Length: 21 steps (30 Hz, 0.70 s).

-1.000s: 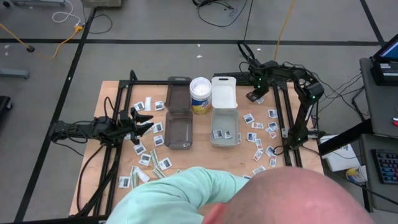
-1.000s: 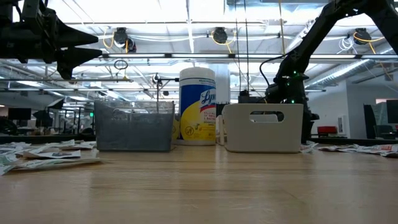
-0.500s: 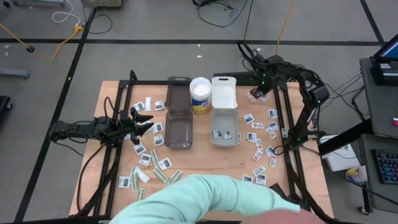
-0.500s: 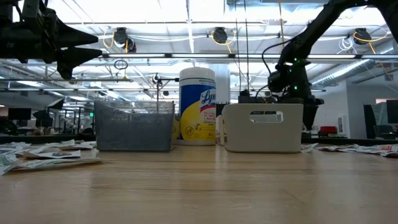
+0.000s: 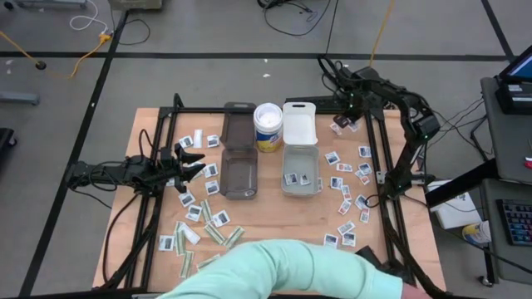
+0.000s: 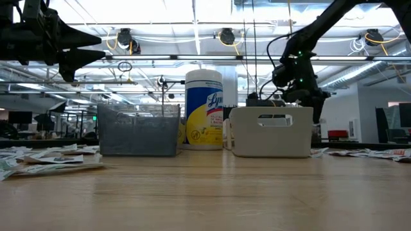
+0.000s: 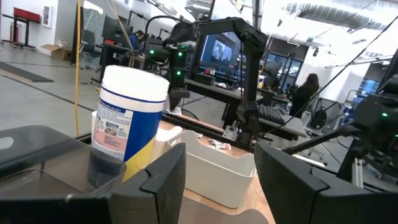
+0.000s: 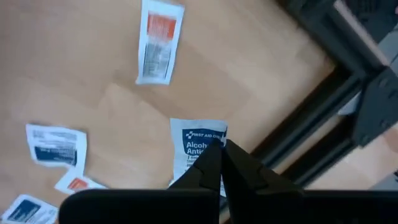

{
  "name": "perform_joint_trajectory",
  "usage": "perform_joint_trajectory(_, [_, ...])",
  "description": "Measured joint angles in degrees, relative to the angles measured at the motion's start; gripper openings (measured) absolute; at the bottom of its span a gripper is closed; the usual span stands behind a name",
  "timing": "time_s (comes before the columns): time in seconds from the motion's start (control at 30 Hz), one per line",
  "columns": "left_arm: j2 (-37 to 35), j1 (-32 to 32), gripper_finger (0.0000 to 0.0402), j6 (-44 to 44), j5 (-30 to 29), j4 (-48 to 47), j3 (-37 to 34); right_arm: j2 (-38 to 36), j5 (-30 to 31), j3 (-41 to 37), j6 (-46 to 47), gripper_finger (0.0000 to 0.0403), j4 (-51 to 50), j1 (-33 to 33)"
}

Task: Pick & Place First Aid Supplies
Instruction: Put the alcohol pad into the gray bin

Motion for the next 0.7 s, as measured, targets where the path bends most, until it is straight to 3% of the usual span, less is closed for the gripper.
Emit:
perform_joint_trajectory(0.37, [0.02, 0.00, 0.0196, 0.00, 0.02, 0.00, -0.02, -3.45, -1.66, 0.00, 5.14, 0.0000, -3.27, 10.36])
perform_joint_trajectory(0.7, [0.01, 0.00, 0.0196, 0.02, 0.02, 0.00, 0.00, -8.18, -1.79, 0.02, 11.64, 0.0000, -4.88, 24.32])
